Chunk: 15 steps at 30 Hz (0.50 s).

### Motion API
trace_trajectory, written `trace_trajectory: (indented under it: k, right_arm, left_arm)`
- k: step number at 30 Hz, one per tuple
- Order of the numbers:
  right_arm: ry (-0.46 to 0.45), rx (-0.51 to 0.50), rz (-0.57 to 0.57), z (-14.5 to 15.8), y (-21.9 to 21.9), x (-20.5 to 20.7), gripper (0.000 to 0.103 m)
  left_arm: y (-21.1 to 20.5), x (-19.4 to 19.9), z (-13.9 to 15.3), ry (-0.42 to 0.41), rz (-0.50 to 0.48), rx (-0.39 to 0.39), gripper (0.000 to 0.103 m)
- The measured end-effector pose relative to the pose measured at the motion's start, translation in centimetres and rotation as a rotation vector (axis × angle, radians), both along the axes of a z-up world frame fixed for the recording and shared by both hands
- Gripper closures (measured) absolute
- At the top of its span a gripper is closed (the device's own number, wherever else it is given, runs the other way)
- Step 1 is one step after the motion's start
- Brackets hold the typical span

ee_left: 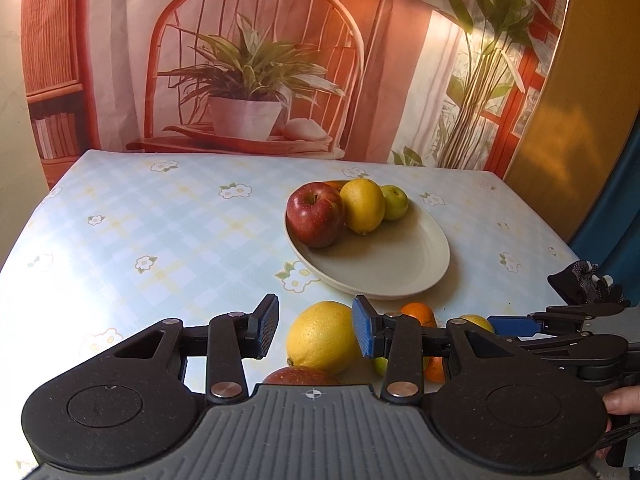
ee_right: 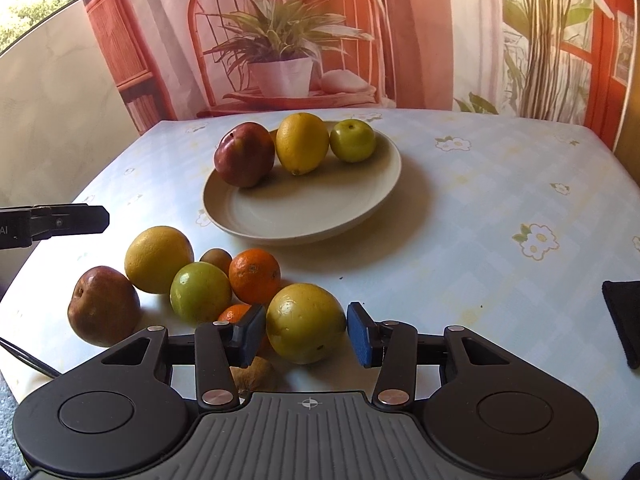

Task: Organize fruits
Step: 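Grasp a yellow-green citrus with the right tool while the left tool grasps a tangerine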

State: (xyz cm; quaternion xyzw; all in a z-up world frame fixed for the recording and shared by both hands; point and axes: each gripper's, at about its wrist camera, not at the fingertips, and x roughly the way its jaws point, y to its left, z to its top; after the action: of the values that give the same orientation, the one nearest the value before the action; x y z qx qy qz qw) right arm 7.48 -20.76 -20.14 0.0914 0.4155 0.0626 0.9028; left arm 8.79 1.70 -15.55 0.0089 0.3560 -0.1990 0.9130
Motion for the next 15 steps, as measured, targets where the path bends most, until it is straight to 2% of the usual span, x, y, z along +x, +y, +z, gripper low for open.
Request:
trace_trajectory:
  k: [9,15]
  right_arm:
    - [0.004,0.047,0.002,-0.5,-0.7,0.3,0.061]
    - [-0.002,0.038,0.024,-0.4,-0.8,0.5,0.062]
  left_arm:
    - [-1.2,0.2,-0.4,0.008,-0.023,0.015,0.061]
    - [-2.9,0.8,-0.5,0.028,-0.087,-0.002,0.061]
